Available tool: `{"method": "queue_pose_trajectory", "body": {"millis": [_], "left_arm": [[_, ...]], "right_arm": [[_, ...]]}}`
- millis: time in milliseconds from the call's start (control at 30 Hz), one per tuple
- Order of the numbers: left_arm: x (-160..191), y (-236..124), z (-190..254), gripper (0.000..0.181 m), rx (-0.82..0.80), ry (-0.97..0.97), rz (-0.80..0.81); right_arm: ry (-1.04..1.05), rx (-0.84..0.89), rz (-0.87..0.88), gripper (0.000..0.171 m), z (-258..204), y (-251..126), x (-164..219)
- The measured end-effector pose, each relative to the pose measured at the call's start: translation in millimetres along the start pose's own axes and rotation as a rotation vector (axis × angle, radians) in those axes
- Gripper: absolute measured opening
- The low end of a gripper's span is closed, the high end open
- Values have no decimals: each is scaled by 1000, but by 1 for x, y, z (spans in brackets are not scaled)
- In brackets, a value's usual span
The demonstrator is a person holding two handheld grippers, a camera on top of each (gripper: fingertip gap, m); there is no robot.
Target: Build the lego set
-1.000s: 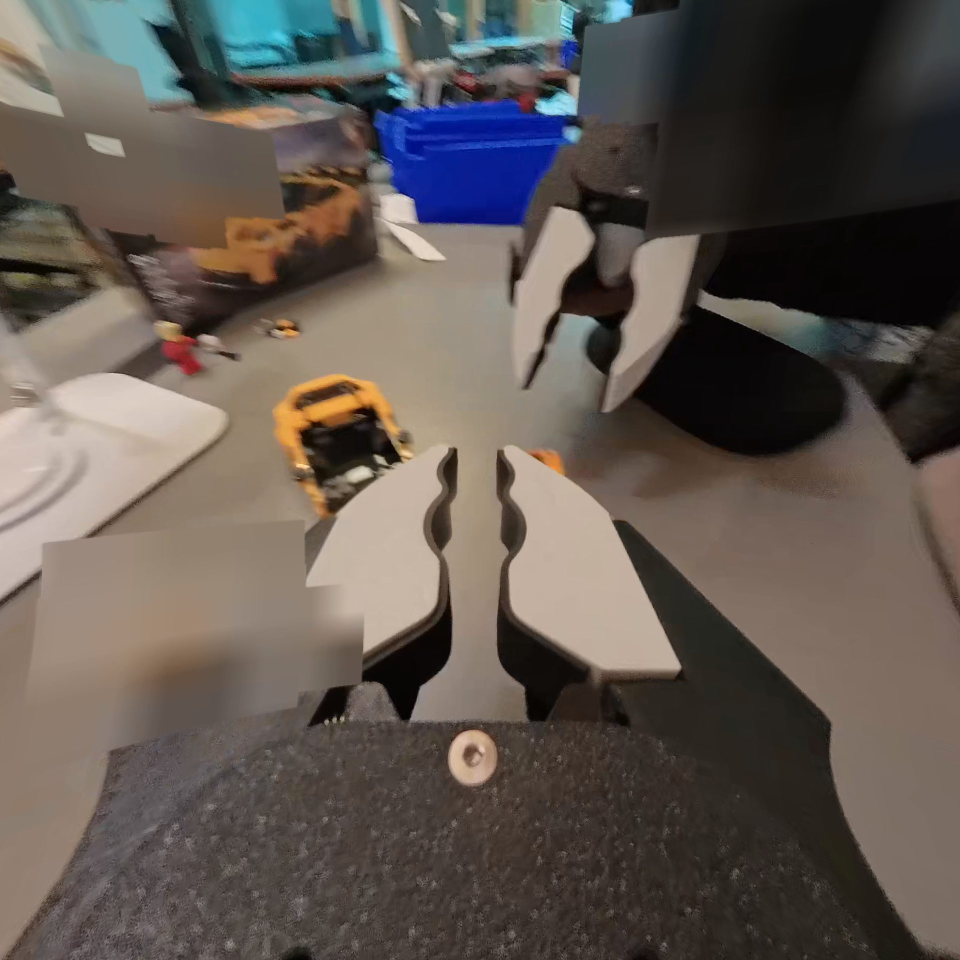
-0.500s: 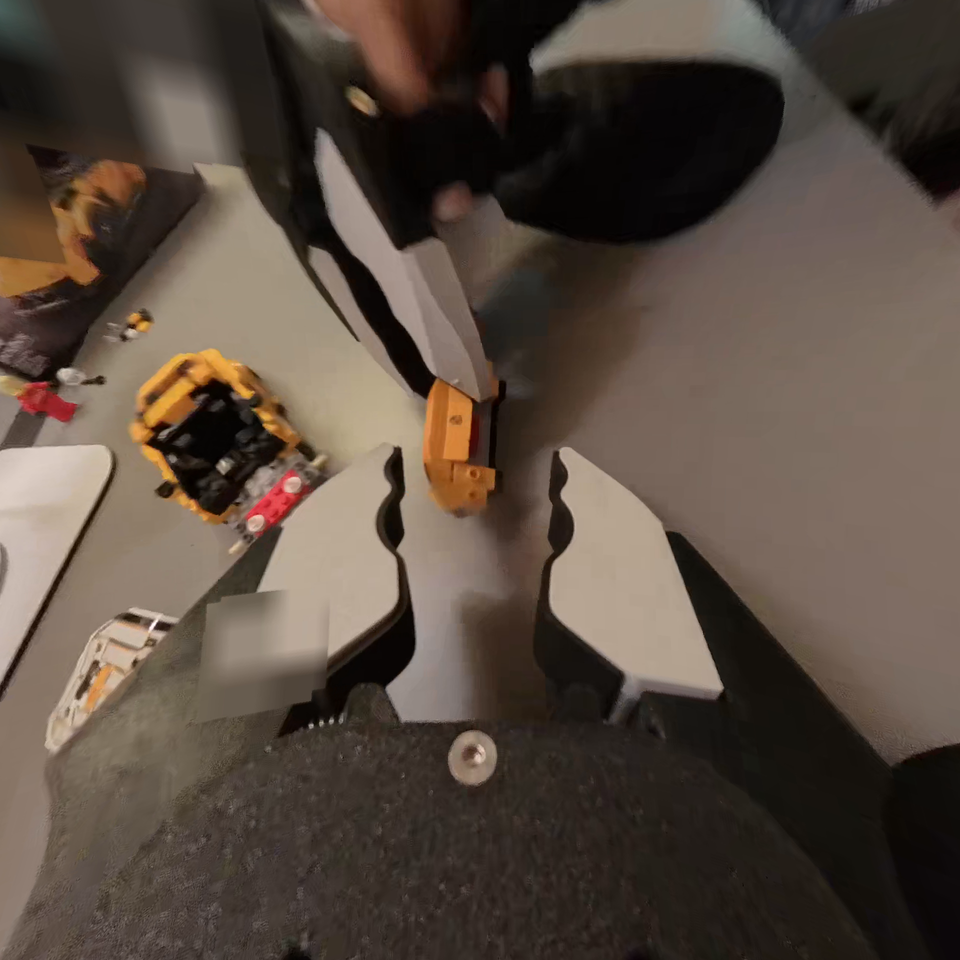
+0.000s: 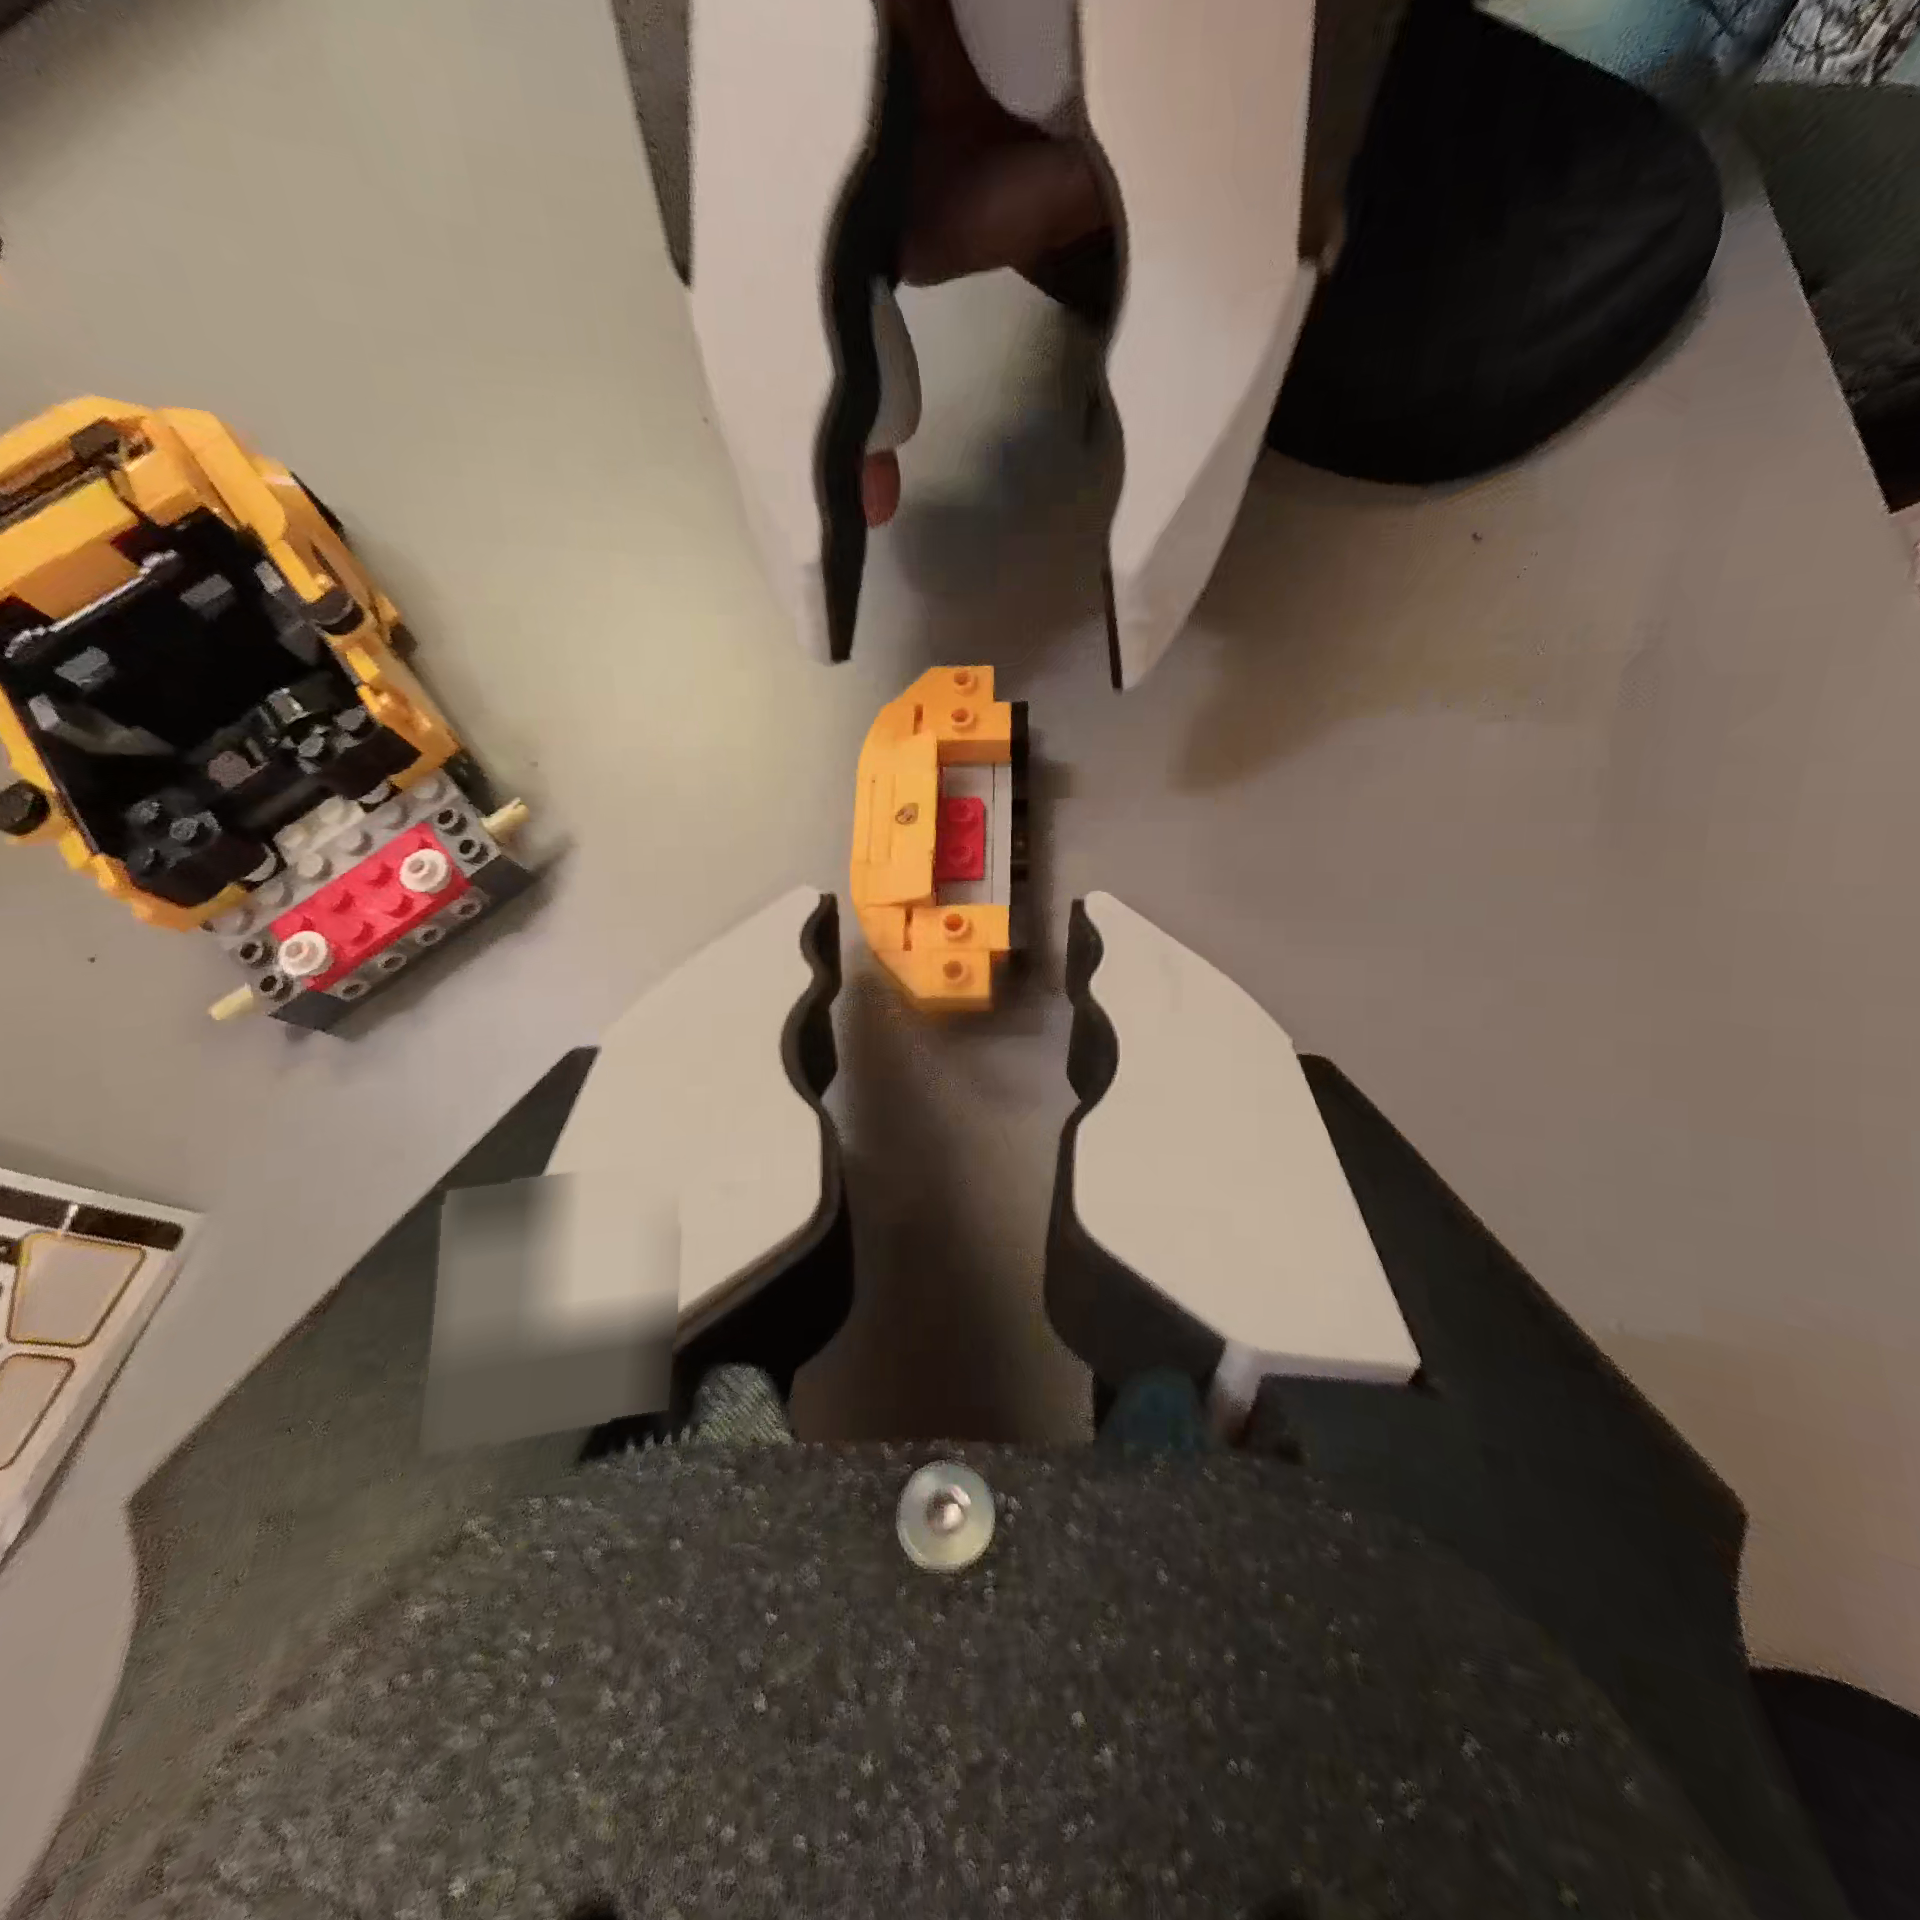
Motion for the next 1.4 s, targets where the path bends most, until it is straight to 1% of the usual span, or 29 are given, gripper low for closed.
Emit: {"method": "queue_pose_trajectory", "body": {"millis": [100, 200, 333, 400, 433, 500, 567, 667, 800, 867, 933, 1033, 1167, 1267, 1333, 1400], "left_arm": [[0, -3, -2, 41, -11, -17, 33], [0, -4, -2, 32, -17, -12, 45], [1, -6, -4, 30, -37, -22, 45], [1, -7, -6, 32, -46, -32, 61], [0, -8, -6, 36, -53, -38, 70], [-1, -11, -8, 43, -75, -51, 108], [-3, -18, -9, 43, -105, -65, 175], [-5, -34, -17, 33, -184, -125, 299], [-4, -60, -26, 9, -366, -187, 443], [-6, -73, -26, 0, -457, -170, 504], [-8, -81, -24, 0, -539, -147, 542], [-4, -87, -25, 0, -631, -124, 526], [0, -93, -27, 0, -654, -165, 566], [-1, -97, -32, 0, -652, -188, 612], [-8, -99, -42, 6, -650, -188, 635], [-18, -101, -55, 7, -657, -166, 645]], "right_arm": [[-102, 78, -53, 44, 1, 10, 1], [-148, 59, -103, 33, 3, 17, 0], [-140, 49, -70, 32, 9, 18, -1], [-124, 46, -12, 39, 11, 13, -3], [-114, 59, 33, 40, 14, 7, -5], [-86, 122, 163, 40, 23, -9, -10], [-50, 203, 296, 41, 33, -26, -14], [9, 350, 410, 41, 47, -43, -17], [53, 499, 513, 40, 55, -55, -20], [82, 540, 561, 34, 57, -57, -19], [91, 584, 583, 28, 56, -59, -18], [103, 649, 643, 18, 55, -68, -19], [135, 706, 727, 4, 53, -77, -24], [139, 750, 760, 1, 52, -83, -33], [141, 790, 786, 0, 53, -91, -42], [135, 840, 792, 0, 59, -98, -56]]}}
Point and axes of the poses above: each gripper's, where its closed fingertips meet, y out along the fingers, x out of its underside, z = x × y across the jaws, the point moved 9 cm from there along -y, back along the fingers, and after that the axes turned 1 degree about y, right-handed, at the moved point
